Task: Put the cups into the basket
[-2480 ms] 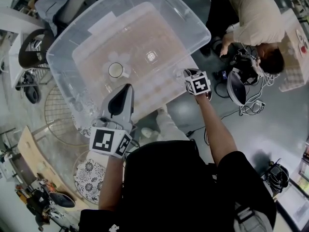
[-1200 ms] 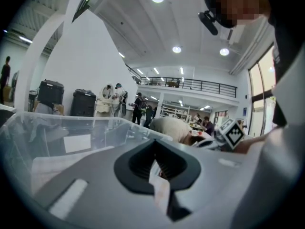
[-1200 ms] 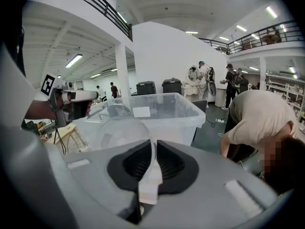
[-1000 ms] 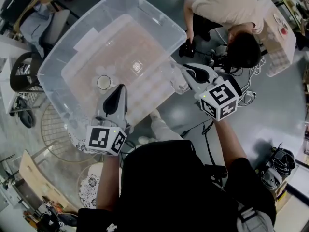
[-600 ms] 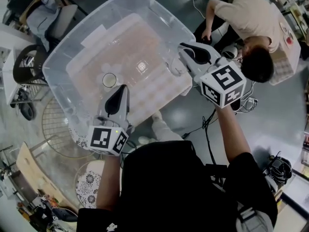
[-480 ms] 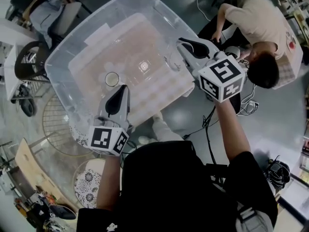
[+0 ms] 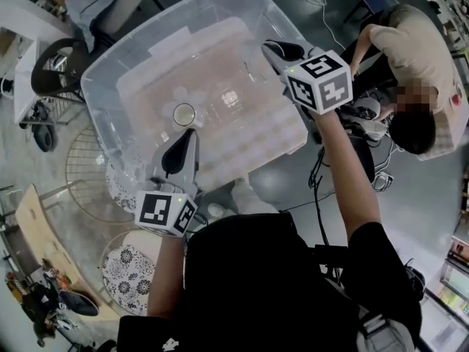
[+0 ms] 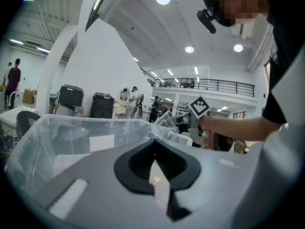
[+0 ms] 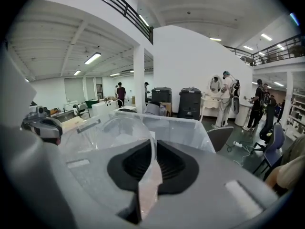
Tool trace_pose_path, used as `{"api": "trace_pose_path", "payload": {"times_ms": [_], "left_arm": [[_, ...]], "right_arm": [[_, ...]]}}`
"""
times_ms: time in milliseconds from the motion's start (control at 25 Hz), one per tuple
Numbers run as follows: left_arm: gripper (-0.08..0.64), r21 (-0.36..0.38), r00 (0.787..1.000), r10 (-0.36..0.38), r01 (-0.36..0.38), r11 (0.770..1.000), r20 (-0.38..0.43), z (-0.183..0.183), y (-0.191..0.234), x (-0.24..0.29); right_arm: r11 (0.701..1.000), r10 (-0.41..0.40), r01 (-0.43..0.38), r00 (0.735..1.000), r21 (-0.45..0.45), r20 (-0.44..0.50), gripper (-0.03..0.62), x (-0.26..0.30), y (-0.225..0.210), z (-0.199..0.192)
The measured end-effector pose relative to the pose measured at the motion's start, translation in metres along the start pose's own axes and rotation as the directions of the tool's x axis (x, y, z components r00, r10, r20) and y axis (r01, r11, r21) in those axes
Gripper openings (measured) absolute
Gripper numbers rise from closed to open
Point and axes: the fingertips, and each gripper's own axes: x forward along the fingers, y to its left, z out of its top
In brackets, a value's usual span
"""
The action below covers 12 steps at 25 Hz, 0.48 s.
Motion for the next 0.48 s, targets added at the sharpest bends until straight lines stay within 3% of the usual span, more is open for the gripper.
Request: {"api": "trace_pose_path", "payload": {"times_ms": [240,480], "left_arm": [[0.008,-0.022,0.998,0.06,-0.06,0.998,0.002,0.0,0.016,-0.004],[0.008,-0.033,0.994,0.11,-0.11,0.993,0.002,-0.003,0.03,-0.008]], "right_arm": [[0.998,0.053,-0.057,0.989,-0.027,-0.135,0.028,0.062,-0.003,-0.023],[0.994,0.086,-0.099,0.962,-0.036,-0.26,0.028,0.113,-0.004,-0.053]]}}
